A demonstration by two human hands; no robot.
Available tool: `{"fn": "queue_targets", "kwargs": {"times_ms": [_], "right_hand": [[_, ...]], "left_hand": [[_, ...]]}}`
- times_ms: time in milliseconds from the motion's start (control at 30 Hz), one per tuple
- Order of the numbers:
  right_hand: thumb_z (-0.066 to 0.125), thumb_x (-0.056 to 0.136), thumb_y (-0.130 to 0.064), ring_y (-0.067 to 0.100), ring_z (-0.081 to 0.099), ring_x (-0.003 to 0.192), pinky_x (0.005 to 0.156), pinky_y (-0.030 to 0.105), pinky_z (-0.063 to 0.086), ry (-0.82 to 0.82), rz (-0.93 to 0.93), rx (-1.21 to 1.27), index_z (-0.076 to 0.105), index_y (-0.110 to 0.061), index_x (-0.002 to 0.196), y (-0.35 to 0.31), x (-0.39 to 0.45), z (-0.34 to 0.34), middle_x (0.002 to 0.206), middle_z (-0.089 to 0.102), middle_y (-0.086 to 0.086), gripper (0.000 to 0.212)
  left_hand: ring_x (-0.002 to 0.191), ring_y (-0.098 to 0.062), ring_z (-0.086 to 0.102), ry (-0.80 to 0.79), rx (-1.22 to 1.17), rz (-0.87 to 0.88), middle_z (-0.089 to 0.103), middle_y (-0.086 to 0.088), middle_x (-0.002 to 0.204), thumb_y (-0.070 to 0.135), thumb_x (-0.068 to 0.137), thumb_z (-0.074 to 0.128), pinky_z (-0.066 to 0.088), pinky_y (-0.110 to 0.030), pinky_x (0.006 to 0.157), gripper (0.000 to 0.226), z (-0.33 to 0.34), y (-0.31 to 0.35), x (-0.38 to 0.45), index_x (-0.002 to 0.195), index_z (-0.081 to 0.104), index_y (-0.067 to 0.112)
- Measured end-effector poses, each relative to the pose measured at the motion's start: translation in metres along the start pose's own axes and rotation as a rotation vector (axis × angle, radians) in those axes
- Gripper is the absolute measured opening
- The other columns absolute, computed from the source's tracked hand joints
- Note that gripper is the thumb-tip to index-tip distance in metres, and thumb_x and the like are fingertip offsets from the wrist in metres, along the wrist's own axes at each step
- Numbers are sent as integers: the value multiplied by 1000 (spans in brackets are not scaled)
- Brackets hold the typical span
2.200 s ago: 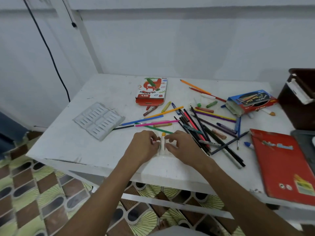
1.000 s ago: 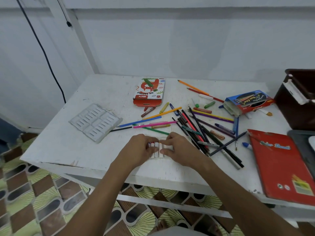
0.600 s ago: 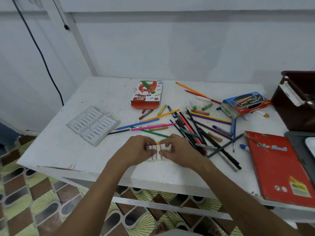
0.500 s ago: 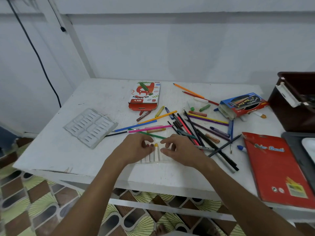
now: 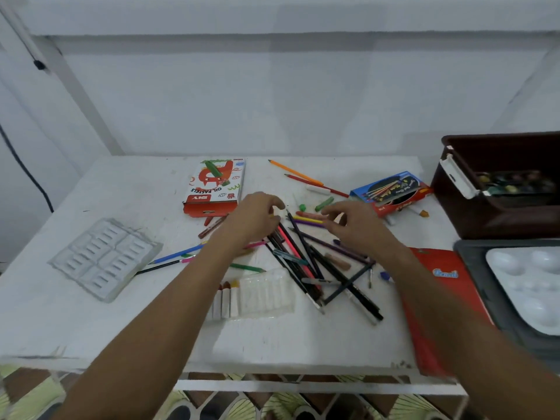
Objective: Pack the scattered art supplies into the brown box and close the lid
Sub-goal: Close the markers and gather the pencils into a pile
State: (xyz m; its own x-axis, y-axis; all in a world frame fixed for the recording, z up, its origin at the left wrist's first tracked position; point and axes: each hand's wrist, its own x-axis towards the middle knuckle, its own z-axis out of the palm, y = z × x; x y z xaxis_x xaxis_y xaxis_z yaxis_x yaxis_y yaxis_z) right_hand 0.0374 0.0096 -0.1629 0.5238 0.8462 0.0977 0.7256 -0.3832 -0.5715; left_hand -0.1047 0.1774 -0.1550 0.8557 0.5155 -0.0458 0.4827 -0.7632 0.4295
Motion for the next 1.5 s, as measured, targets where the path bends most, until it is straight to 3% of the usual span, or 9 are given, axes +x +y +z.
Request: {"fn": "queue_targets", "kwargs": {"times_ms": [200, 367, 533, 867, 967, 1067, 1267, 1400, 1500], "right_hand": [[62, 89, -16, 19, 60, 93, 92, 29, 45, 21, 12, -115, 68, -6, 109, 24, 65, -9, 109, 67, 10, 24], [59, 91, -19, 26, 57, 109, 95, 34, 44, -62, 13, -265, 65, -7, 116, 34, 102, 3, 119, 63, 11, 29], [55, 88, -11, 25, 58, 87, 69, 30, 44, -130, 42, -362, 69, -5, 98, 37, 118, 22, 92, 63, 11, 19], [52, 90, -5, 29, 53, 107, 89, 33, 45, -159, 83, -275, 62, 1, 111, 32, 122, 40, 115, 58, 17, 24], [57, 91, -14, 24, 57, 104, 86, 25, 41, -102, 25, -125, 63, 0, 114, 6, 107, 38, 113, 63, 14, 27], [64, 87, -19, 14, 58, 87, 77, 18, 40, -75, -39, 30, 65, -4, 111, -24, 77, 41, 104, 67, 10, 28], [69, 83, -24, 4, 60, 76, 60, -3, 39, -136, -27, 241, 69, -9, 109, -70, 12, 51, 85, 66, -3, 30], [70, 82, -27, 3, 63, 69, 58, 3, 44, -237, 12, 251, 65, -15, 112, -82, -30, 64, 83, 70, -3, 32], [70, 83, -28, 7, 66, 71, 60, 14, 48, -308, 72, 263, 62, -19, 112, -85, -51, 75, 84, 70, -1, 32]], "left_hand": [[120, -27, 49, -45, 157, 58, 45, -9, 134, 11, 95, 49, 42, -34, 94, 41, 14, 10, 71, 134, 52, 24], [105, -25, 55, -161, 240, 75, 44, -7, 125, 1, 91, 53, 49, -40, 88, 47, 30, 10, 97, 129, 57, 28], [106, -26, 54, -158, 208, 58, 46, -8, 119, 16, 92, 59, 48, -38, 90, 27, 35, 2, 101, 118, 65, 22], [103, -25, 60, 20, 8, -180, 65, -11, 114, 28, 90, 64, 45, -30, 85, 34, 7, -11, 61, 119, 64, 10], [96, -22, 61, 83, -39, -209, 67, -10, 109, 29, 89, 65, 44, -26, 80, 37, -2, -13, 29, 119, 64, 7], [88, -19, 60, 119, -60, -244, 68, -9, 103, 31, 88, 65, 44, -25, 74, 35, -8, -16, -6, 113, 67, 6], [80, -9, 53, 166, -127, -379, 67, -1, 100, 37, 84, 69, 37, -18, 69, 41, -8, -25, -77, 118, 64, 15], [70, -5, 56, 163, -222, -419, 63, 6, 85, 34, 80, 73, 34, -10, 55, 36, 0, -25, -123, 110, 64, 17], [69, -4, 56, 101, -246, -451, 65, 5, 84, 35, 78, 74, 39, -15, 55, 33, 11, -24, -144, 105, 60, 23]]}}
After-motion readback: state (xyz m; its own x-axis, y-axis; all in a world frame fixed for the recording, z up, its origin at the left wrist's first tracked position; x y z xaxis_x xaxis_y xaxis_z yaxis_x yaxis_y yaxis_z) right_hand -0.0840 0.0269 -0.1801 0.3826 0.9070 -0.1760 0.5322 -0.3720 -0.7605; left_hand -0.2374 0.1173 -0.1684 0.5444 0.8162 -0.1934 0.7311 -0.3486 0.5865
